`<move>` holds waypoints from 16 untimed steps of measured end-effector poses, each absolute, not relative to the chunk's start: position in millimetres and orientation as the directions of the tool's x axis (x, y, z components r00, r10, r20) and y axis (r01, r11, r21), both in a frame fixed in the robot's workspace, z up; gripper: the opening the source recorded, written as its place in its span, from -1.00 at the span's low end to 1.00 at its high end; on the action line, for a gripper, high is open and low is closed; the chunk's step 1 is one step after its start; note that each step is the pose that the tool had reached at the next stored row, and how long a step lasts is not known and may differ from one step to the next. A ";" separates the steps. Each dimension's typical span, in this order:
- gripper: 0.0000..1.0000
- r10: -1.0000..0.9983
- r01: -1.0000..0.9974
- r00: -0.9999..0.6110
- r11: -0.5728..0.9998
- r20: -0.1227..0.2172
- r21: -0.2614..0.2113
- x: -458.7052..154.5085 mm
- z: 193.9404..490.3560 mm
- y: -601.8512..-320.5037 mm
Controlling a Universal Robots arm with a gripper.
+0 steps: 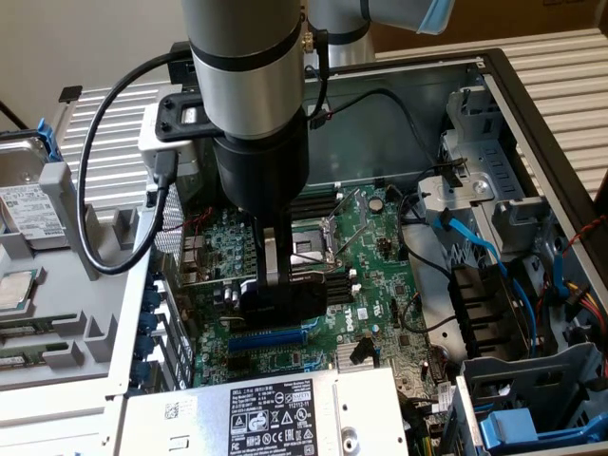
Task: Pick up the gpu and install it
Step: 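Insert the gpu into the slot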
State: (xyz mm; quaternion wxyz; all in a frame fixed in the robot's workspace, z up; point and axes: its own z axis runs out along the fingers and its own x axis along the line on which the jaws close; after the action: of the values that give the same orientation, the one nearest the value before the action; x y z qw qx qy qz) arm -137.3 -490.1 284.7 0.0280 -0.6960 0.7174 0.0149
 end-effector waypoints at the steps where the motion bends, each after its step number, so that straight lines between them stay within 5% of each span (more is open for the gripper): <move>1: -0.47 -0.998 -0.999 -0.030 0.031 -0.061 -0.018 -137.4 284.6 -489.9; 16: -0.47 -0.998 -0.999 -0.036 0.037 -0.061 -0.017 -137.6 284.3 -488.4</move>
State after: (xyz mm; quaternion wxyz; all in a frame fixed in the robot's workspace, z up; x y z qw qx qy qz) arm -137.6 -488.4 284.3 0.0276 -0.6938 0.7195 0.0151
